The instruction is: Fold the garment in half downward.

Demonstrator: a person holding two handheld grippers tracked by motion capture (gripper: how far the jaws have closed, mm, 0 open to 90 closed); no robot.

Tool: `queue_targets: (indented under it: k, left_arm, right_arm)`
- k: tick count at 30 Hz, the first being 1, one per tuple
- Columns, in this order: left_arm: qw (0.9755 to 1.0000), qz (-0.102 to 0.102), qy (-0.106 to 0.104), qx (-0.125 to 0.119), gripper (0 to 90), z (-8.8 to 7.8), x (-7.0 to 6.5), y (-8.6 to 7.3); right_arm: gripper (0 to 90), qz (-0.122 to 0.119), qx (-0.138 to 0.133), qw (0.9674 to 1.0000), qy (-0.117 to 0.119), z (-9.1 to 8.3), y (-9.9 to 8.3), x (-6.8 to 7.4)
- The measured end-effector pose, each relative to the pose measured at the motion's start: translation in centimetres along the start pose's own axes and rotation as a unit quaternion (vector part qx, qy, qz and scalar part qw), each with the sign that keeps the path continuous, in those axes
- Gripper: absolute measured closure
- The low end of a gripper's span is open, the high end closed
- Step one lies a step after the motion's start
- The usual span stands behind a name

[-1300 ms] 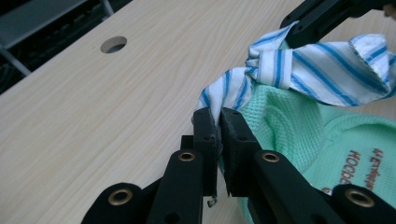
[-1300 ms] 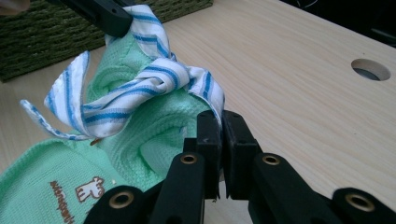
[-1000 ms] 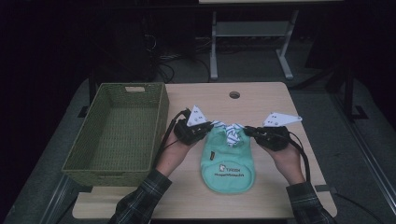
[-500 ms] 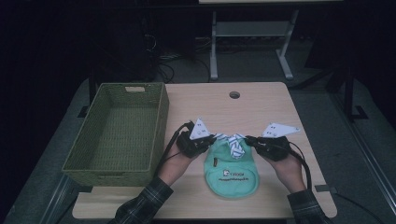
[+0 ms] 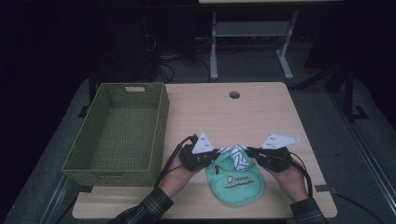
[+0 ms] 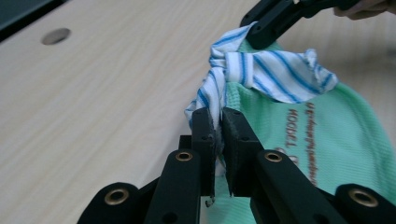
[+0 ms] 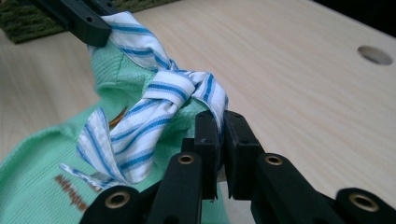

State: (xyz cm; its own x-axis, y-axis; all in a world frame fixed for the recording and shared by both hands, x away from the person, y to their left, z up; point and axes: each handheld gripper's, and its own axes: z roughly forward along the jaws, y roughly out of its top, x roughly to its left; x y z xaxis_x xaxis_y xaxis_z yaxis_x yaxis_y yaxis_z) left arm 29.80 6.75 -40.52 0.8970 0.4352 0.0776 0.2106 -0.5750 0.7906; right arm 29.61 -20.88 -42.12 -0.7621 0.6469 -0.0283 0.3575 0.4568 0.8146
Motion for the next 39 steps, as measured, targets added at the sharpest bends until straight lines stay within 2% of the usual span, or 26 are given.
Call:
queue_targets:
  k: [5,11,15,16,19,20,21,22,24,25,26,30,32,39]
  left_arm:
    - [0.9995,0.003,-0.027,0.016,82.8,0.7,-1.3,-0.6]
    - [0.9976,0.002,-0.056,0.04,82.9,1.6,-2.7,-1.5]
    - [0.9957,0.003,-0.07,0.062,83.0,2.1,-3.0,-2.0]
    - [0.9951,-0.007,-0.074,0.065,83.1,2.4,-3.1,-2.2]
    - [0.9928,-0.008,-0.084,0.085,83.4,2.8,-2.9,-2.6]
    - [0.9923,-0.016,-0.087,0.087,83.5,3.0,-3.0,-2.8]
    - [0.9912,-0.008,-0.088,0.098,83.6,3.2,-3.0,-2.9]
    - [0.991,-0.012,-0.086,0.101,83.6,3.4,-3.1,-3.0]
    - [0.9899,-0.005,-0.083,0.115,83.7,3.7,-3.0,-3.2]
    - [0.99,-0.012,-0.082,0.114,83.8,3.8,-2.9,-3.3]
    - [0.9893,-0.006,-0.081,0.121,83.8,3.7,-2.7,-3.3]
    - [0.9906,0.001,-0.058,0.124,83.9,3.7,-2.2,-3.3]
    - [0.9908,-0.006,-0.051,0.125,83.9,3.7,-1.5,-3.4]
    - [0.9908,-0.003,-0.01,0.135,84.1,3.7,0.5,-3.3]
  right_arm:
    - [83.8,0.005,0.013,0.9999,0.008,-0.3,-1.0,0.3]
    - [83.5,0.002,0.028,0.9995,0.017,-0.5,-2.1,0.9]
    - [83.5,0.002,0.046,0.9985,0.029,-0.2,-2.7,1.3]
    - [83.5,0.003,0.048,0.9983,0.031,-0.1,-2.8,1.3]
    - [83.8,0.005,0.054,0.9977,0.041,0.1,-3.2,1.4]
    - [83.8,0.006,0.058,0.9974,0.043,0.2,-3.3,1.4]
    - [83.9,0.011,0.063,0.9968,0.047,0.3,-3.5,1.5]
    - [83.9,0.011,0.067,0.9965,0.049,0.4,-3.6,1.5]
    - [83.9,0.014,0.073,0.9957,0.055,0.5,-3.8,1.6]
    - [83.9,0.014,0.076,0.9954,0.056,0.6,-3.9,1.6]
    - [83.9,0.012,0.077,0.9954,0.056,0.7,-3.8,1.7]
    - [83.9,0.018,0.073,0.995,0.065,1.1,-3.8,1.6]
    - [83.9,0.021,0.071,0.9949,0.069,1.4,-3.7,1.5]
    - [83.8,0.024,0.061,0.9953,0.072,2.7,-3.0,1.4]
